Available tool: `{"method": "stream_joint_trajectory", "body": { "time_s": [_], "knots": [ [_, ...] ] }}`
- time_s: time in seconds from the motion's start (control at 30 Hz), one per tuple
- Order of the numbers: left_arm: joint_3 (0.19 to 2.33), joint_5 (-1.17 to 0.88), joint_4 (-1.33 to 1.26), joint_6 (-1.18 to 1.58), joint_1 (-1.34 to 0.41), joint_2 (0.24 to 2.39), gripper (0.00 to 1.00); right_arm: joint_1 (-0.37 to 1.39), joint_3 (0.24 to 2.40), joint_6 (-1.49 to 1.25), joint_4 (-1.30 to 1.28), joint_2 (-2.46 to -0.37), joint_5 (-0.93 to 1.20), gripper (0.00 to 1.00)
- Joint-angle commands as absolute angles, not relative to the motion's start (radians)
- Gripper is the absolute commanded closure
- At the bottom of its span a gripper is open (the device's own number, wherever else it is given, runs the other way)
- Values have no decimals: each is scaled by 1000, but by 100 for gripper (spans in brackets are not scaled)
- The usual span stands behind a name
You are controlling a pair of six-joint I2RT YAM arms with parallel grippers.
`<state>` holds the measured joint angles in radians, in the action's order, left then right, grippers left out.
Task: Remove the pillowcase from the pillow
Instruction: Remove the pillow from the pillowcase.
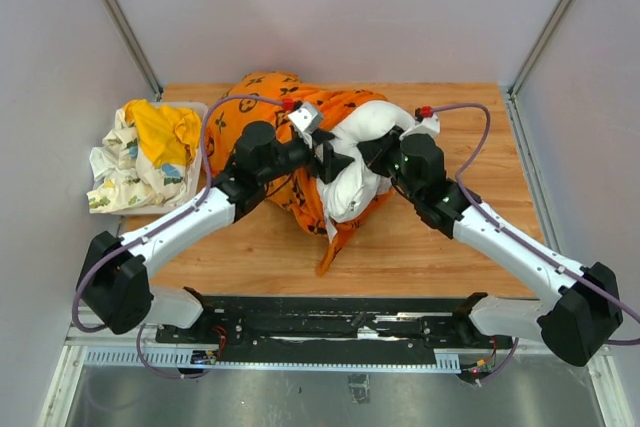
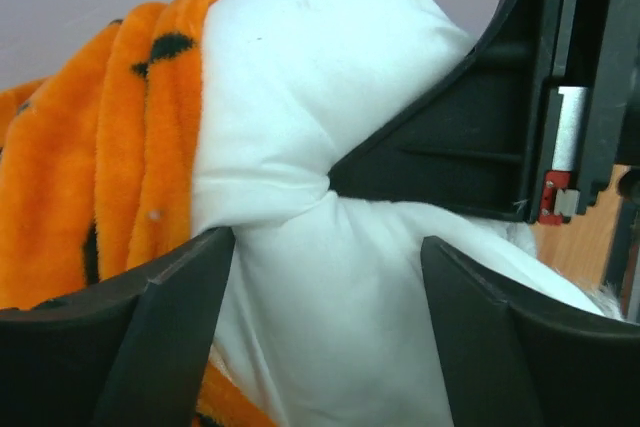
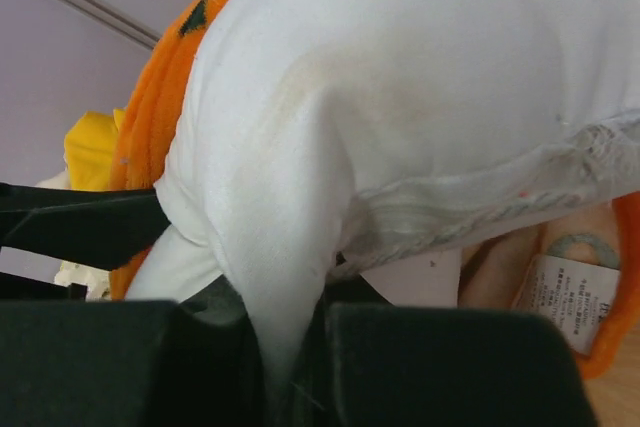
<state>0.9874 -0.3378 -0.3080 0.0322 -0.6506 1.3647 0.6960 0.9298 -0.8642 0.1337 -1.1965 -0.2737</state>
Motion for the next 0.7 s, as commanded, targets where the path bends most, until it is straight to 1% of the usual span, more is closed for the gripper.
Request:
{"method": "stream_joint_trajectory", "body": {
  "time_s": [0.0,0.07,0.17,0.27,0.4,0.5,0.67],
  "knots": [
    [934,-345,-338,109,-591,1252,4,616,1010,-782,141,-1105,-149,99],
    [900,-384,-369,150,-559,1184,3,542,969,-773,98,-1057,-128,99],
    [829,-466,-485,233,-520,1073,1,440,902,-748,76,-997,-44,99],
    [806,-451,-528,280,-512,1023,1,430,914,-654,17,-989,-5,99],
    [877,-317,-420,277,-512,1081,1,430,946,-613,3,-1046,146,99],
    [913,-302,-372,270,-514,1141,1,441,957,-609,27,-1089,255,99],
    [959,-224,-351,265,-543,1248,1,489,996,-560,46,-1132,353,99]
  ]
}}
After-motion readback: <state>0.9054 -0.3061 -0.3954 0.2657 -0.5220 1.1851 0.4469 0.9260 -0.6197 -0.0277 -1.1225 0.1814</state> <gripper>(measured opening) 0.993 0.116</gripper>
